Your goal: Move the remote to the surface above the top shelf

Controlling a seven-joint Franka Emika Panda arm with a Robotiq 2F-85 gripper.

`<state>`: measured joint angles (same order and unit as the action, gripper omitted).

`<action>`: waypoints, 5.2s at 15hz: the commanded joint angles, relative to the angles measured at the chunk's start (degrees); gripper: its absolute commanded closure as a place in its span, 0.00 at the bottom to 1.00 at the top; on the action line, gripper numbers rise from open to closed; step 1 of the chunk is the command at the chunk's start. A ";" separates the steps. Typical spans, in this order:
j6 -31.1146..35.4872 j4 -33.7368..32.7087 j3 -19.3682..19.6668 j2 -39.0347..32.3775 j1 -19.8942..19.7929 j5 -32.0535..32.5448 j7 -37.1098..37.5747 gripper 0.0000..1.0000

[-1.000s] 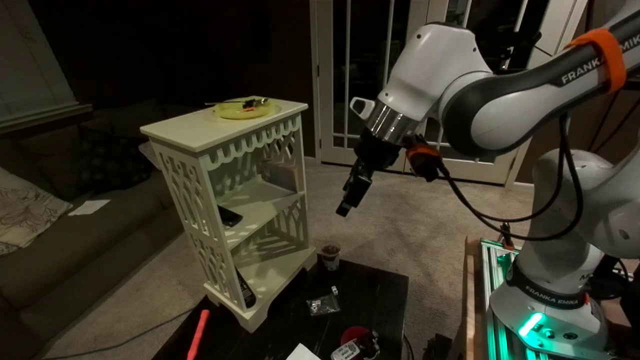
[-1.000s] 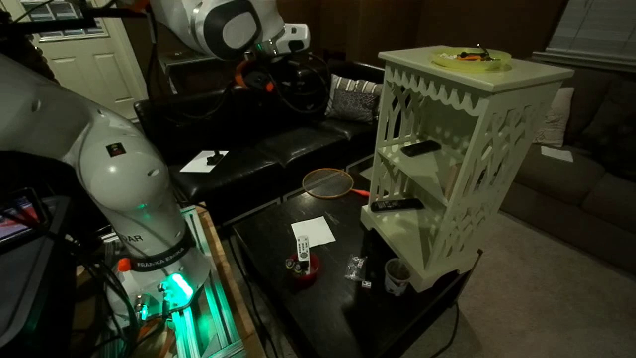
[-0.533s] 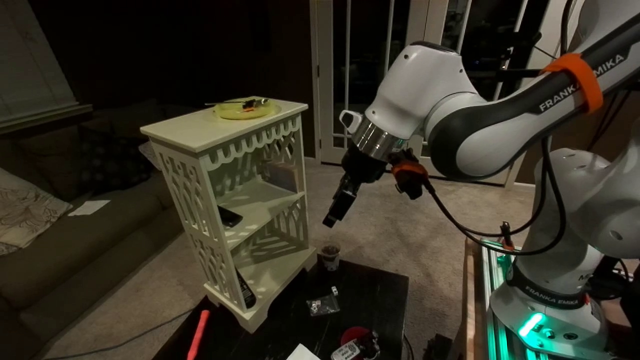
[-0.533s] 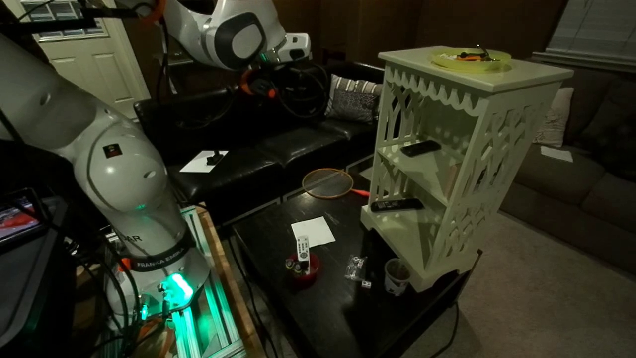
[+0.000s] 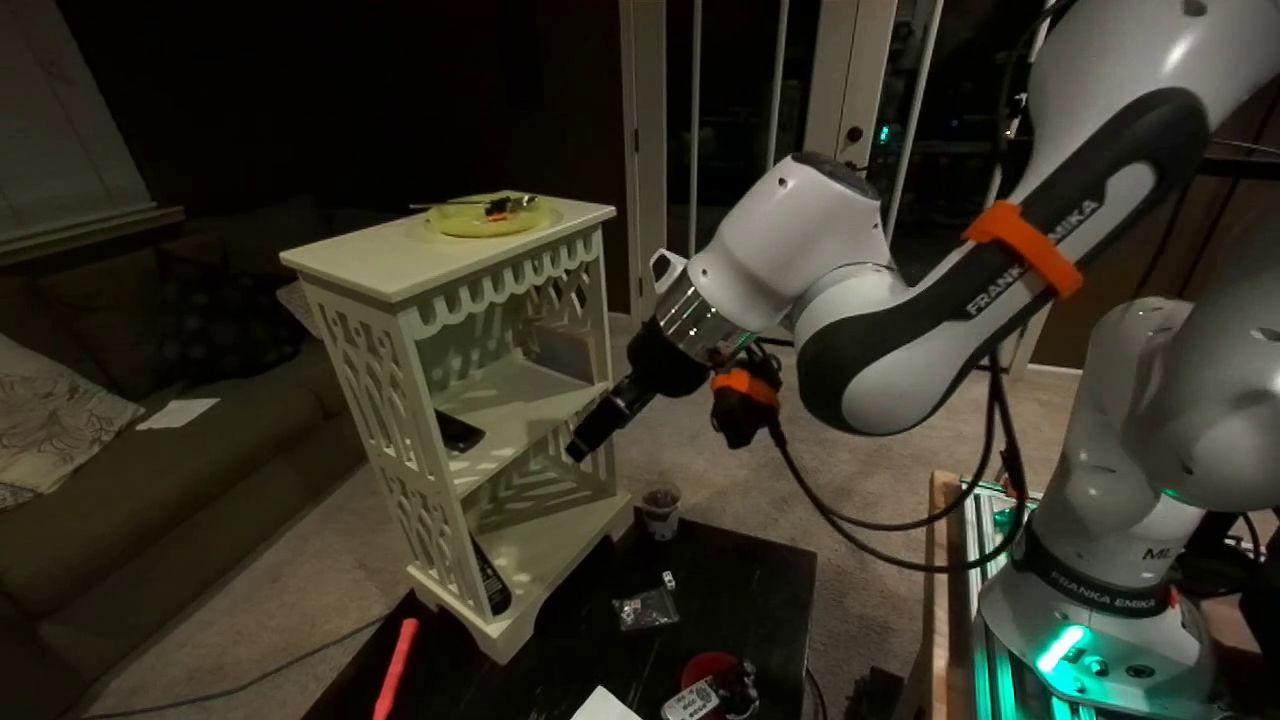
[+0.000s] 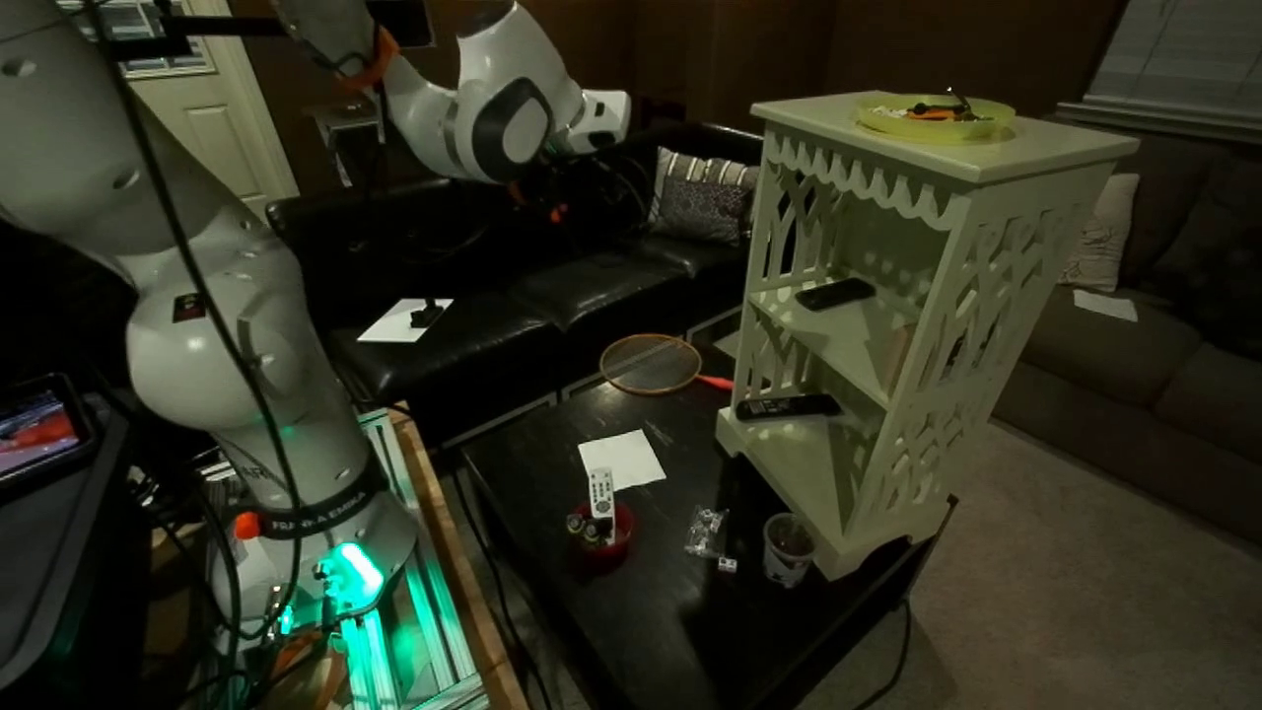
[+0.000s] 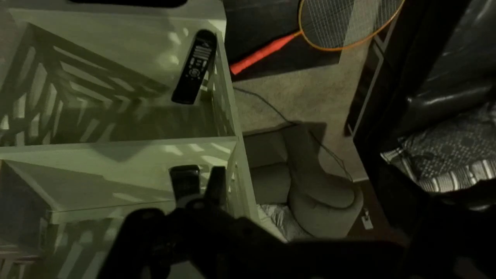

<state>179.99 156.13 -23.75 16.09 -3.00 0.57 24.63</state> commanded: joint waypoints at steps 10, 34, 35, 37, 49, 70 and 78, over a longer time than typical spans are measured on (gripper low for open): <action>13.93 -3.51 -18.83 -5.35 -34.75 3.26 -7.88 0.00; 22.26 -7.77 -97.78 3.78 -97.73 -7.91 0.69 0.00; 21.84 -8.59 -99.37 4.98 -99.31 -7.58 1.68 0.00; 21.66 -9.32 -99.95 6.18 -100.03 -7.39 2.43 0.00; 18.36 -22.32 -106.49 17.60 -109.68 -6.24 4.47 0.00; 9.89 -41.09 -119.87 26.77 -138.89 -1.52 6.16 0.00; 8.57 -43.03 -122.70 26.98 -137.55 -10.25 3.16 0.00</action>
<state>189.63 114.18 -146.03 42.33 -140.82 -6.09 31.06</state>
